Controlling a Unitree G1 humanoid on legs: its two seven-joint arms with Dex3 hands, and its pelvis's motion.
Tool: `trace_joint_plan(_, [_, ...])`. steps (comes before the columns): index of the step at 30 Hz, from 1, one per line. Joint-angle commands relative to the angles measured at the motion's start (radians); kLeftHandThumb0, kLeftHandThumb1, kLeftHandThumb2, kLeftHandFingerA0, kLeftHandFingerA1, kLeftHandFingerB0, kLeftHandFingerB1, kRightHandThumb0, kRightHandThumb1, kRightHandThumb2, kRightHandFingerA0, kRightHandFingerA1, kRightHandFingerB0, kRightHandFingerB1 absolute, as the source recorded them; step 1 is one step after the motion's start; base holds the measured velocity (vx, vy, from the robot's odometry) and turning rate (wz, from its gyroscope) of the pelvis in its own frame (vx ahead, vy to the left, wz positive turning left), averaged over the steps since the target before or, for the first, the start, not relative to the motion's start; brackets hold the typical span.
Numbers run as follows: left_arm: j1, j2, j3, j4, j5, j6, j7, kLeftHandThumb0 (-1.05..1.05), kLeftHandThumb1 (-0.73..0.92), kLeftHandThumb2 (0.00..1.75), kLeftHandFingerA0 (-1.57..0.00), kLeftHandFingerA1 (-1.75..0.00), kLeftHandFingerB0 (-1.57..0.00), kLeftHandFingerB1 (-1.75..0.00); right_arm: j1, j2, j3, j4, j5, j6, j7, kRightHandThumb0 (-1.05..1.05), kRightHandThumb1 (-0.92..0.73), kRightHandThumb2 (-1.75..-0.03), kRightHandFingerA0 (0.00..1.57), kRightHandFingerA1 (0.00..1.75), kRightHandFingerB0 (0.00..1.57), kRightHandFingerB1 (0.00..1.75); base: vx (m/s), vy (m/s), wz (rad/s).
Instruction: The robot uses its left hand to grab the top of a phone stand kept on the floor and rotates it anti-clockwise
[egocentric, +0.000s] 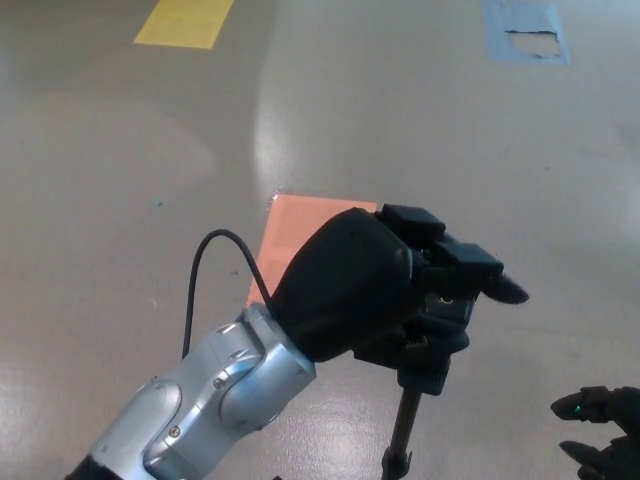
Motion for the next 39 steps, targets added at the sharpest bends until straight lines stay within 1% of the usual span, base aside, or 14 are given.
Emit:
trace_joint_plan(1, [-0.003,0.003,0.023,0.006,-0.078,-0.018,-0.056,-0.26,0.69,0.62,-0.90,-0.46,-1.00,-0.52,-0.017,-0.009,-0.003,-0.005,-0.002,0.020,-0.001,-0.52,-0.78,-0.65,0.53,0.41,0.12,0.23,0.00,0.000,0.00])
trace_joint_plan(2, [-0.002,0.002,0.023,0.007,-0.083,-0.019,-0.060,-0.26,0.70,0.62,-0.91,-0.47,-0.99,-0.51,-0.019,-0.008,-0.002,-0.003,-0.003,0.021,-0.001,-0.61,-0.67,-0.88,0.47,0.52,0.07,0.34,0.00,0.000,0.00])
trace_joint_plan(3, [-0.002,0.002,0.024,0.008,-0.086,-0.020,-0.063,-0.26,0.70,0.62,-0.91,-0.47,-0.99,-0.51,-0.020,-0.008,-0.001,-0.002,-0.004,0.022,0.000,-0.61,-0.67,-0.88,0.47,0.52,0.07,0.34,0.00,0.000,0.00])
trace_joint_plan(4, [-0.003,0.002,0.026,0.010,-0.091,-0.021,-0.068,-0.26,0.69,0.61,-0.91,-0.47,-0.98,-0.50,-0.024,-0.009,-0.001,0.000,-0.005,0.024,0.001,-0.53,-0.79,-0.64,0.52,0.40,0.12,0.23,0.00,0.000,0.00])
trace_joint_plan(6, [-0.006,0.000,0.030,0.014,-0.103,-0.023,-0.075,-0.25,0.68,0.61,-0.90,-0.47,-0.96,-0.50,-0.030,-0.008,-0.002,0.000,-0.004,0.030,0.003,-0.61,-0.67,-0.88,0.47,0.52,0.08,0.34,0.00,0.000,0.00])
trace_joint_plan(8, [-0.006,-0.003,0.031,0.020,-0.117,-0.028,-0.081,-0.21,0.66,0.60,-0.89,-0.47,-0.97,-0.50,-0.032,-0.007,-0.003,0.002,-0.002,0.031,0.003,-0.53,-0.79,-0.64,0.52,0.40,0.12,0.23,0.00,0.000,0.00])
trace_joint_plan(16, [-0.010,-0.022,0.043,0.030,-0.211,-0.023,-0.144,-0.25,0.68,0.61,-0.96,-0.49,-0.94,-0.50,-0.047,-0.006,-0.005,0.011,0.000,0.029,0.004,-0.61,-0.67,-0.87,0.47,0.52,0.08,0.33,0.00,0.000,0.00])
trace_joint_plan(17, [-0.005,-0.038,0.048,0.030,-0.277,-0.006,-0.183,-0.33,0.58,0.84,-0.90,-0.64,-0.91,-0.67,-0.050,-0.007,0.000,0.010,-0.005,0.028,0.002,-0.61,-0.67,-0.88,0.48,0.52,0.08,0.34,0.00,0.000,0.00])
trace_joint_plan(21, [-0.001,-0.055,0.059,0.024,-0.356,0.024,-0.239,-0.19,0.71,0.62,-1.00,-0.49,-0.98,-0.53,-0.057,-0.007,0.002,0.015,-0.008,0.024,-0.001,-0.61,-0.67,-0.88,0.46,0.51,0.08,0.34,0.00,0.000,0.00])
trace_joint_plan(22, [0.006,-0.067,0.063,0.019,-0.402,0.050,-0.265,-0.13,0.73,0.62,-0.98,-0.49,-0.95,-0.53,-0.058,-0.006,0.002,0.017,-0.008,0.025,-0.002,-0.53,-0.79,-0.64,0.52,0.39,0.12,0.25,0.00,0.000,0.00])
trace_joint_plan(31, [0.031,-0.129,0.121,-0.079,-0.645,0.405,-0.428,-0.16,0.71,0.62,-0.95,-0.48,-0.91,-0.51,-0.076,-0.007,0.008,0.014,-0.013,0.029,0.003,-0.60,-0.67,-0.88,0.49,0.53,0.08,0.36,0.00,0.000,0.00])
trace_joint_plan(32, [0.031,-0.136,0.129,-0.088,-0.662,0.440,-0.437,-0.16,0.71,0.62,-0.95,-0.48,-0.91,-0.51,-0.078,-0.006,0.009,0.014,-0.013,0.030,0.004,-0.60,-0.67,-0.88,0.49,0.53,0.08,0.36,0.00,0.000,0.00])
trace_joint_plan(33, [0.029,-0.144,0.138,-0.094,-0.685,0.481,-0.449,-0.21,0.70,0.60,-0.96,-0.48,-0.91,-0.50,-0.080,-0.006,0.011,0.018,-0.016,0.027,0.003,-0.52,-0.82,-0.64,0.56,0.39,0.13,0.26,0.00,0.000,0.00])
trace_joint_plan(39, [0.027,-0.146,0.147,-0.090,-0.685,0.511,-0.471,-0.24,0.70,0.61,-0.97,-0.49,-0.89,-0.50,-0.081,-0.006,0.013,0.017,-0.018,0.026,0.001,-0.51,-0.81,-0.65,0.56,0.40,0.13,0.27,0.00,0.000,0.00])
